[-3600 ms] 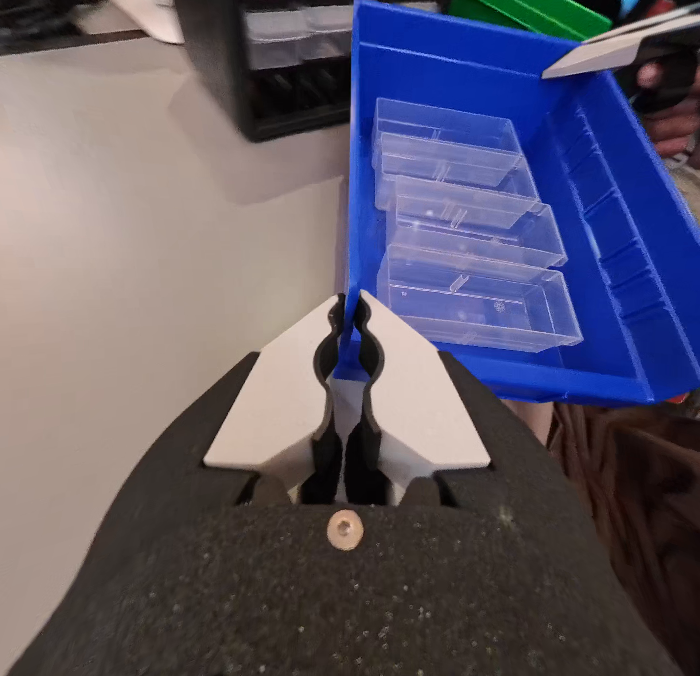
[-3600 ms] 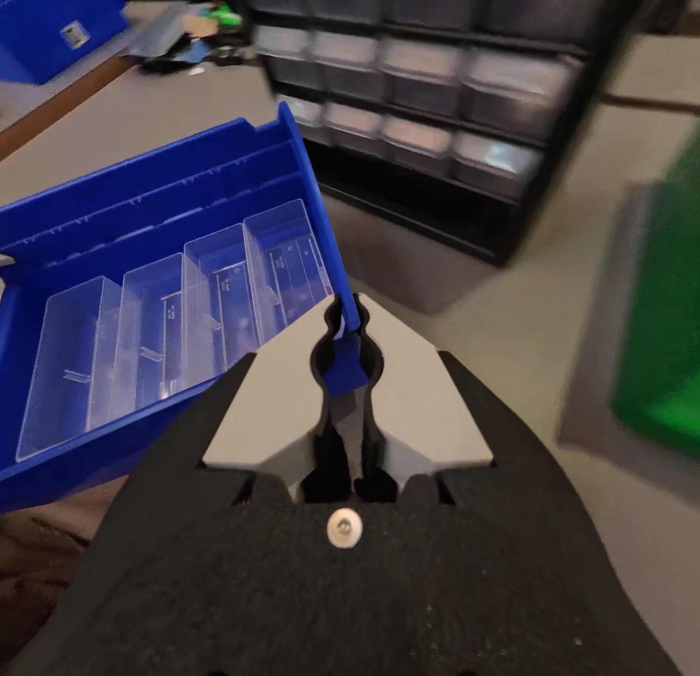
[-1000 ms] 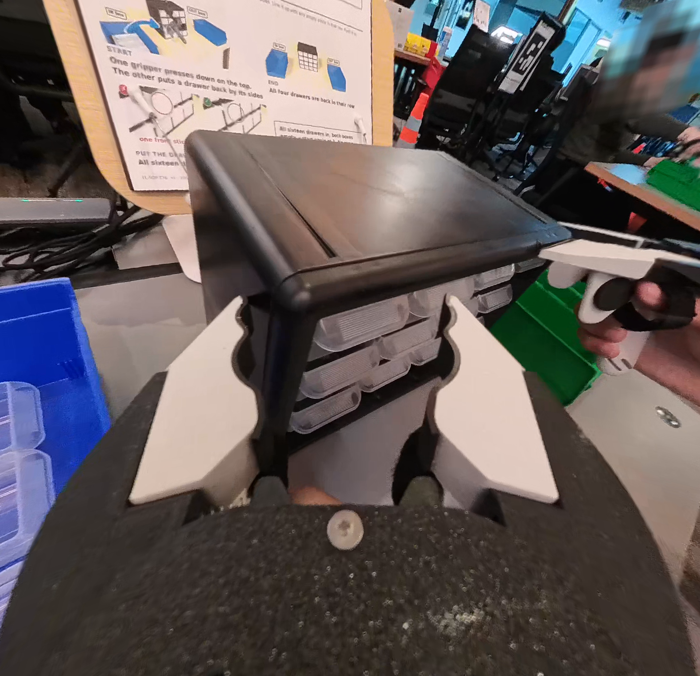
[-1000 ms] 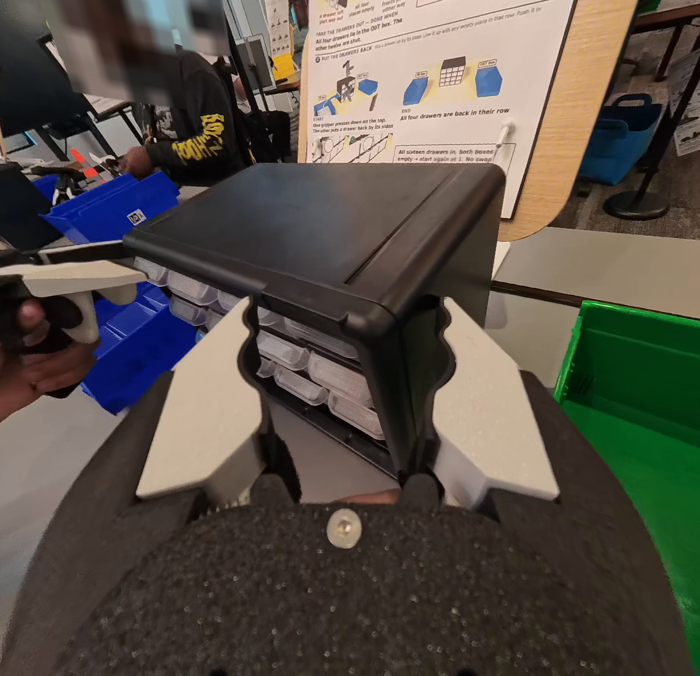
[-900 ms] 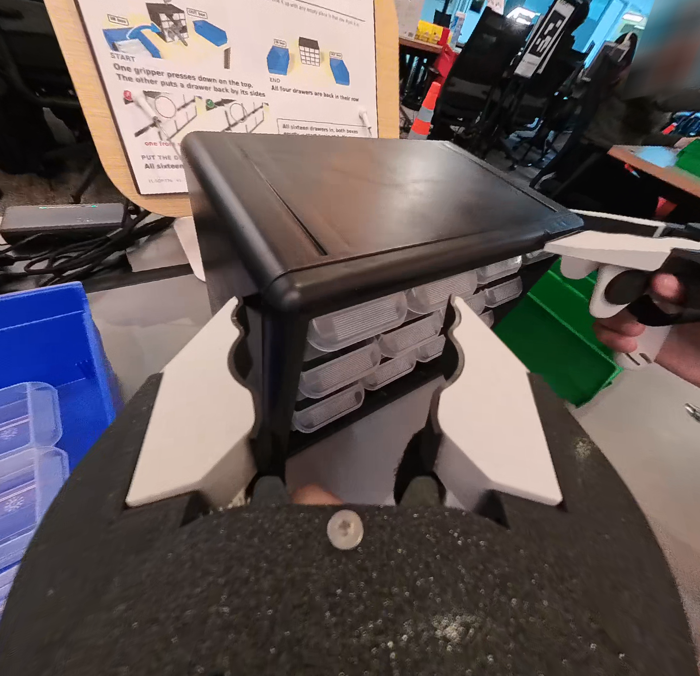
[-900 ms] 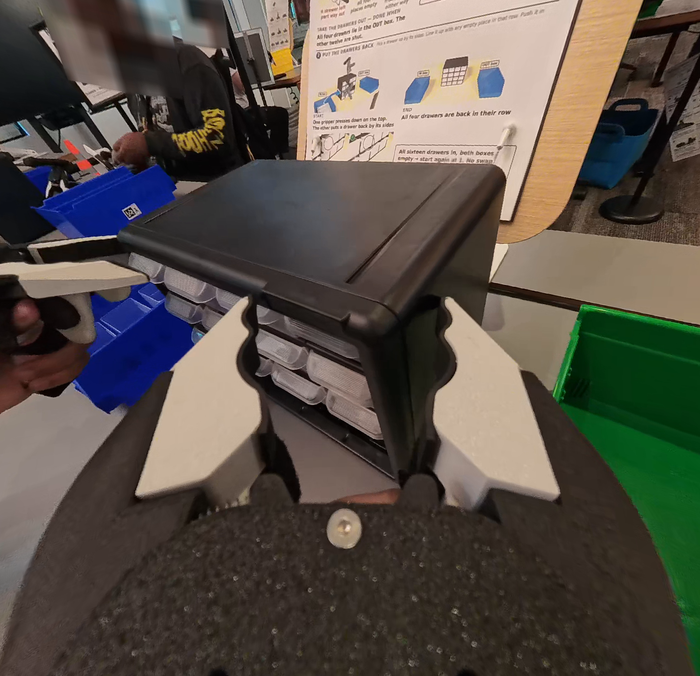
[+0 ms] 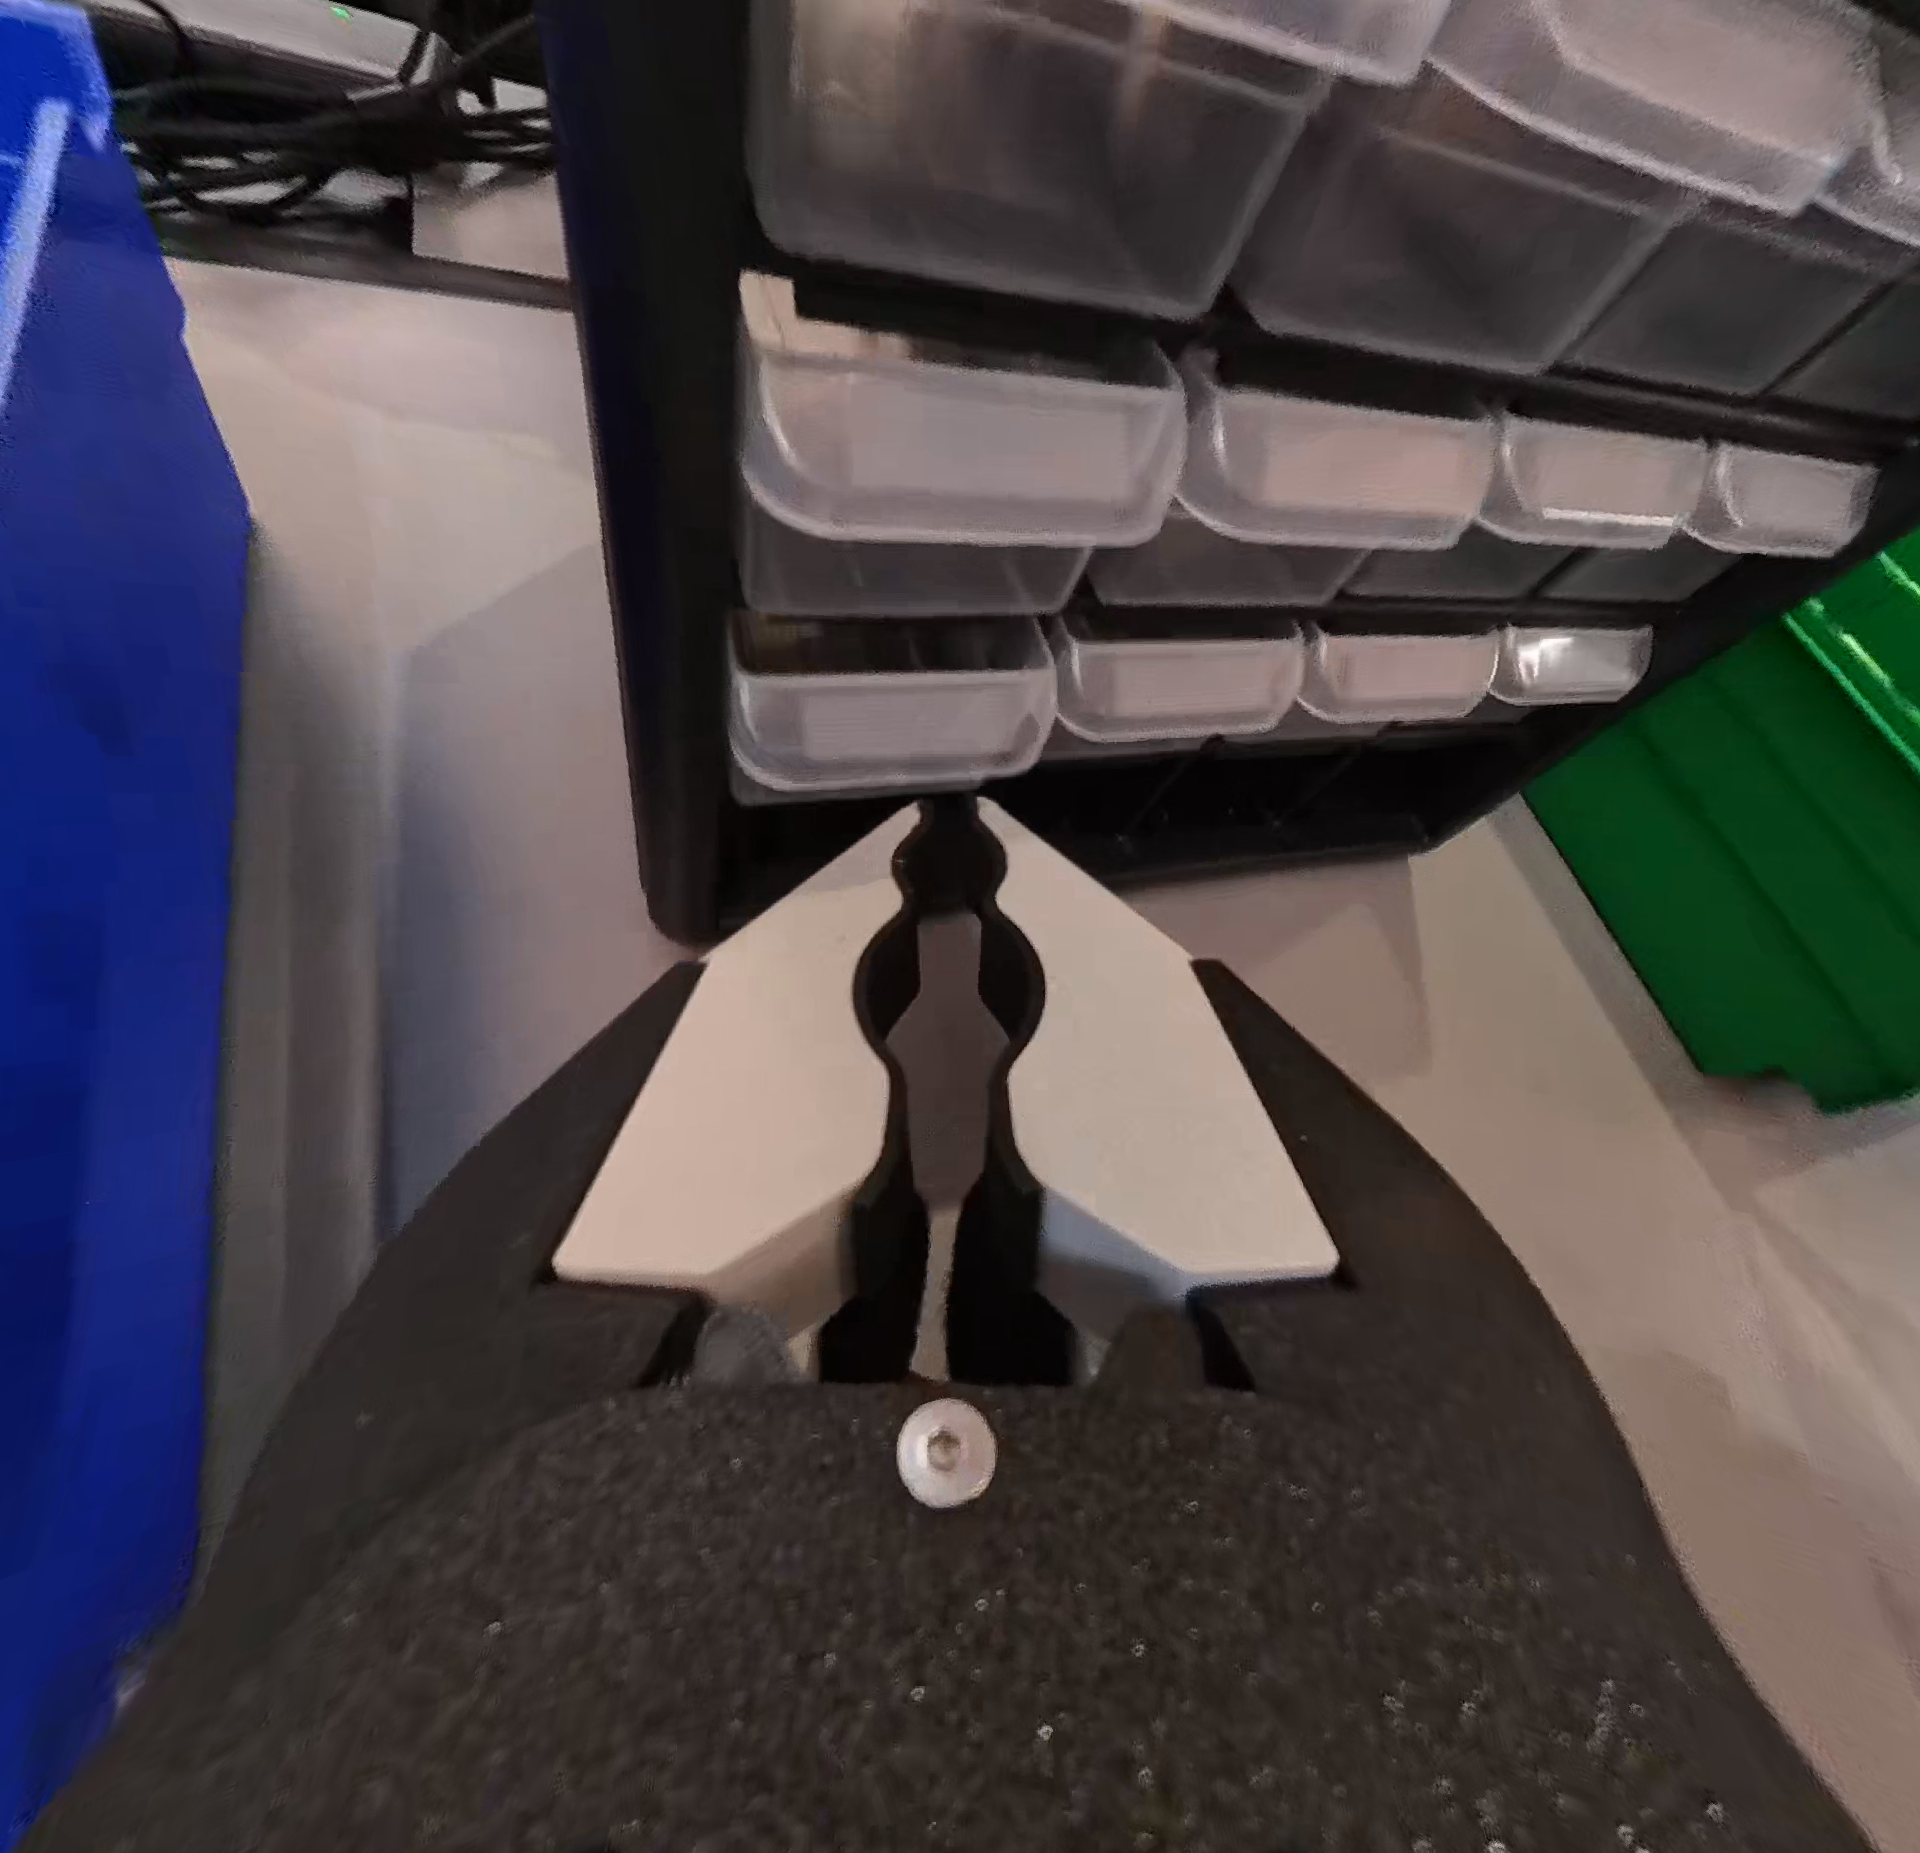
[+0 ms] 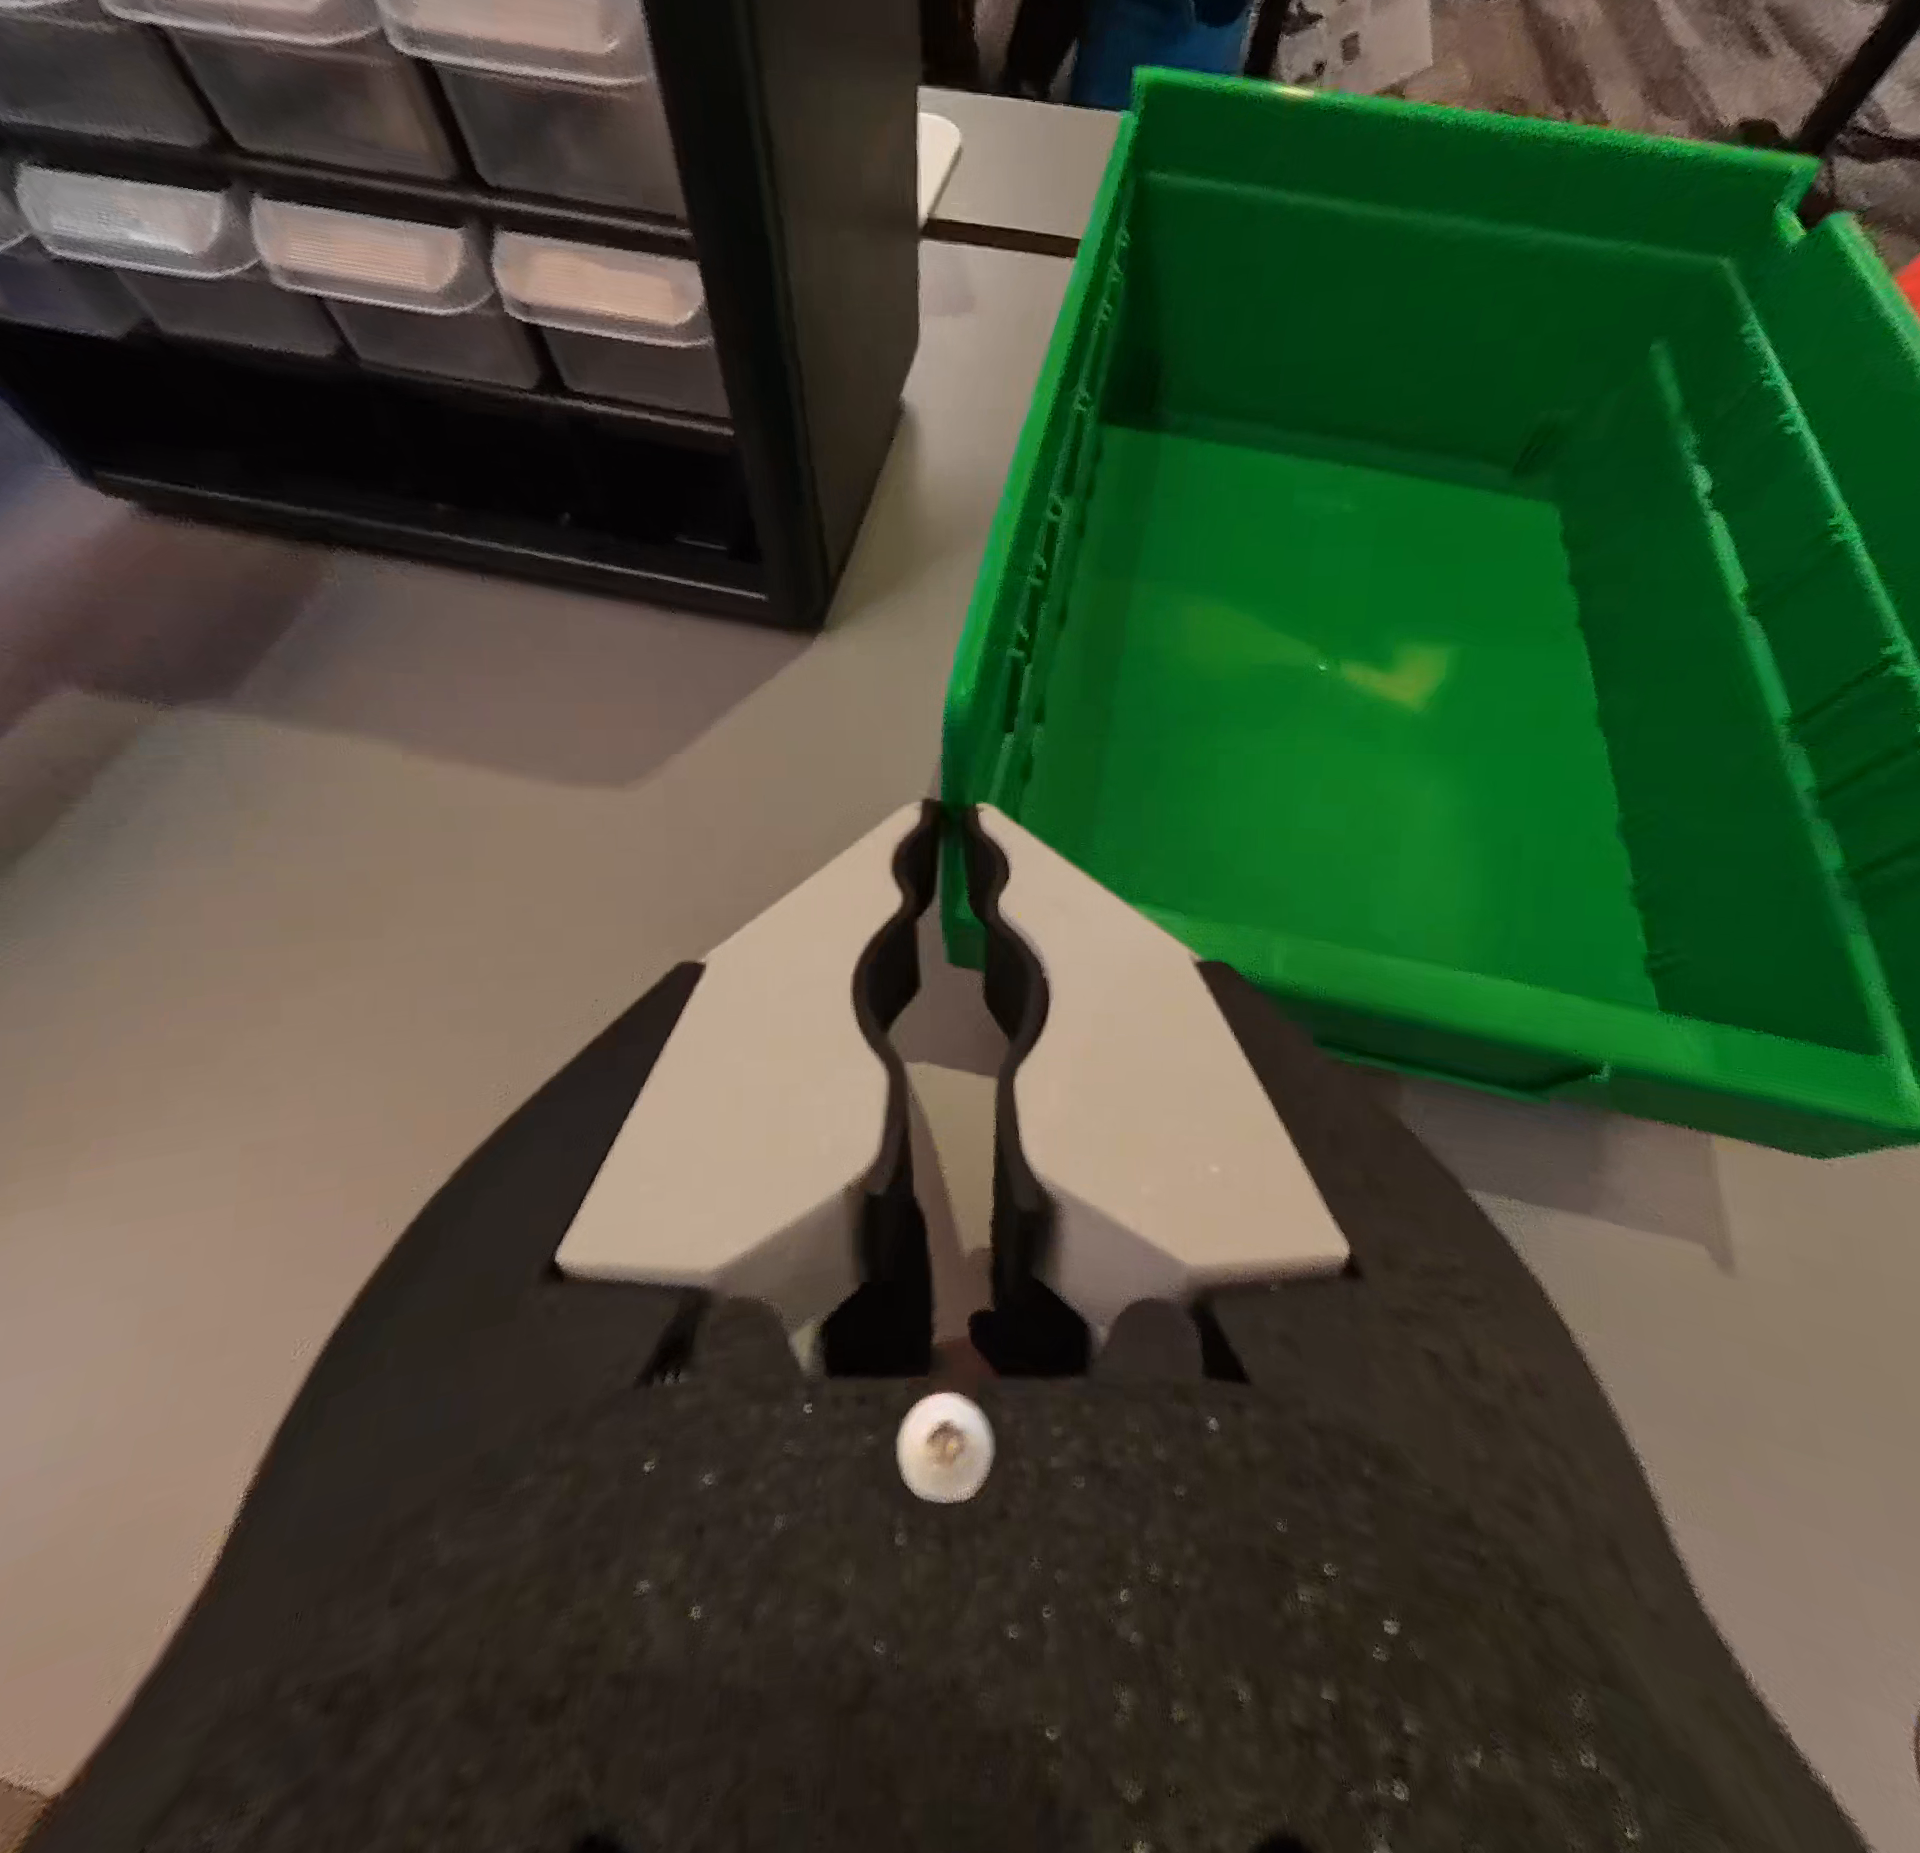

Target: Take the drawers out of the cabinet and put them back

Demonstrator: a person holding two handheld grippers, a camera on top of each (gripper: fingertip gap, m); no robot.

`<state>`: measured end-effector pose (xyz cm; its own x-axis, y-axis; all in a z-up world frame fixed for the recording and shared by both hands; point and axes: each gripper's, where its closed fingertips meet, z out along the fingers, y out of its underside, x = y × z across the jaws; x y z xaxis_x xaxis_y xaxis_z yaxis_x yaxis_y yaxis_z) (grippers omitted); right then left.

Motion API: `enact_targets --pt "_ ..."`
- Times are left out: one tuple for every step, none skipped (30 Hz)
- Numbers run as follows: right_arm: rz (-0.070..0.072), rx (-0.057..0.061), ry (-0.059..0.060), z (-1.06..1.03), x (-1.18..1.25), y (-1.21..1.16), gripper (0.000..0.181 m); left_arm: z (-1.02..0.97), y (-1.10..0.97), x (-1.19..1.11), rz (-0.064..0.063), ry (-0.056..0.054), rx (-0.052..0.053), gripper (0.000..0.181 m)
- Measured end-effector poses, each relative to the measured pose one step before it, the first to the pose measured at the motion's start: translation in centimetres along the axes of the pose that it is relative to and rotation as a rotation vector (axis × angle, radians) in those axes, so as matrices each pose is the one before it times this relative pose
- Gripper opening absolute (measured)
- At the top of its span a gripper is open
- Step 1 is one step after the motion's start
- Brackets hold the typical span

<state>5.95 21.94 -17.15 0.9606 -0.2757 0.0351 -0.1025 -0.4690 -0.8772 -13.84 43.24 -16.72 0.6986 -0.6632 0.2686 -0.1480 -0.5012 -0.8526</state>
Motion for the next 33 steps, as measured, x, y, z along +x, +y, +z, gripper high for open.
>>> enact_targets --pt "0.0044 0.0093 -0.0101 -0.069 0.027 0.132 0.003 0.329 -0.363 -0.031 0.003 0.0001 0.0067 0.002" --pt "0.0121 -0.0022 -0.0103 -0.049 -0.011 0.235 0.002 0.272 -0.412 -0.201 0.0066 -0.0121 0.0117 0.001" --pt "0.0091 -0.019 -0.0119 0.021 -0.087 0.407 0.0 0.343 -0.131 -0.118 0.0071 -0.0064 -0.0012 0.001" --pt "-0.0023 -0.0191 -0.0091 0.09 -0.109 0.436 0.0 0.315 -0.011 -0.006 -0.0019 0.0032 -0.0038 0.001" --pt "-0.0039 -0.0038 0.0005 0.063 -0.013 0.233 0.0 0.168 0.011 0.01 -0.0088 0.005 -0.0017 0.0" --pt "-0.0046 0.0016 0.0045 -0.008 0.043 0.094 0.0 0.116 0.007 -0.074 -0.0045 -0.0024 0.0027 0.001" --pt "-0.0043 0.0045 0.0 -0.097 -0.025 -0.068 0.003 0.054 0.111 -0.003 0.0067 0.0006 -0.0034 0.002" --pt "-0.002 0.0116 -0.0055 -0.276 -0.114 -0.233 0.011 -0.076 0.286 -0.033 0.0066 -0.0009 -0.0166 0.004" --pt "0.0042 0.0129 -0.0028 -0.459 -0.107 -0.226 0.019 -0.363 0.251 0.105 -0.0002 0.0104 -0.0138 0.006" --pt "0.0082 0.0141 -0.0052 -0.578 -0.204 -0.169 0.023 -0.655 0.027 0.286 -0.0053 0.0222 0.0028 0.007" --pt "0.0083 0.0144 -0.0092 -0.601 -0.334 -0.123 0.024 -0.761 -0.27 0.331 -0.0011 0.0195 0.0192 0.007" --pt "0.0074 0.0142 -0.0075 -0.492 -0.375 -0.218 0.024 -0.682 -0.611 0.369 0.0095 0.0165 0.0315 0.007" --pt "0.0053 0.013 -0.0048 -0.359 -0.39 -0.241 0.025 -0.538 -0.835 0.347 0.0153 0.0105 0.0335 0.007" --pt "-0.0005 0.0152 0.0057 -0.182 -0.271 -0.139 0.026 -0.361 -0.972 0.069 0.021 -0.0097 0.0308 0.006" --pt "-0.0116 0.0016 0.0232 0.083 0.027 0.119 0.027 -0.218 -1.031 0.074 0.0273 -0.0089 0.0317 0.006" --pt "-0.025 -0.0161 0.031 0.324 0.259 0.324 0.028 -0.054 -0.877 0.044 0.0244 -0.0077 0.0243 0.005" --pt "-0.0243 -0.0187 0.0413 0.461 0.541 0.307 0.028 0.111 -0.534 -0.042 0.0159 -0.0078 0.0099 0.004" --pt "-0.0162 -0.0101 0.0231 0.502 0.341 0.11 0.028 0.405 0.021 -0.032 0.0042 -0.0025 -0.0119 0.005" --pt "-0.007 -0.0055 0.0 0.464 0.089 0.003 0.028 0.368 0.002 0.05 -0.0026 0.0087 -0.0027 0.005" --pt "0.0057 -0.0068 -0.0047 0.379 0.054 0.002 0.028 0.243 0.078 -0.171 -0.0108 -0.0056 -0.0043 0.005" --pt "0.0122 -0.0052 -0.0114 0.236 -0.046 -0.021 0.028 0.12 0.146 0.056 -0.0047 0.0054 -0.0077 0.006" --pt "0.0154 -0.0002 -0.0147 0.05 -0.135 -0.06 0.029 -0.071 0.239 0.141 0.0009 0.007 -0.0112 0.007" --pt "0.0167 0.0037 -0.0148 -0.123 -0.219 -0.06 0.029 -0.274 0.198 0.123 0.0068 0.0046 -0.0042 0.008" --pt "0.017 0.0083 -0.0117 -0.211 -0.279 -0.021 0.029 -0.418 0.133 -0.026 0.0133 -0.0014 0.0008 0.008" --pt "0.0117 0.0085 -0.0105 -0.19 -0.343 0.087 0.029 -0.486 -0.013 -0.183 0.0132 -0.0071 0.0075 0.007" --pt "0.0004 -0.0021 -0.0035 -0.061 -0.275 0.291 0.029 -0.501 -0.15 -0.164 0.0043 -0.0018 0.0122 0.007" --pt "-0.0091 -0.0135 0.0026 0.078 -0.153 0.393 0.029 -0.408 -0.299 -0.096 -0.0047 0.0039 0.0152 0.007" --pt "-0.0125 -0.0102 -0.0003 0.166 -0.139 0.241 0.029 -0.202 -0.379 -0.087 -0.0039 0.003 0.0135 0.007" --pt "-0.0097 -0.0004 -0.0047 0.169 -0.137 -0.01 0.029 0.044 -0.358 -0.081 0.0011 0.0025 0.0078 0.007" --pt "-0.0047 0.0061 -0.0093 0.136 -0.134 -0.194 0.029 0.213 -0.305 -0.211 0.001 -0.0059 0.0036 0.007" --pt "0.0014 0.0069 -0.0085 0.073 -0.089 -0.246 0.029 0.296 -0.245 -0.196 -0.0016 -0.0047 0.0008 0.007" --pt "0.005 0.0056 -0.0058 0.006 -0.013 -0.241 0.029 0.3 -0.131 -0.069 -0.0029 0.0012 -0.0048 0.008" --pt "0.0061 0.007 -0.0033 -0.068 0.007 -0.217 0.029 0.251 -0.04 -0.088 0.0029 -0.0023 -0.006 0.008"
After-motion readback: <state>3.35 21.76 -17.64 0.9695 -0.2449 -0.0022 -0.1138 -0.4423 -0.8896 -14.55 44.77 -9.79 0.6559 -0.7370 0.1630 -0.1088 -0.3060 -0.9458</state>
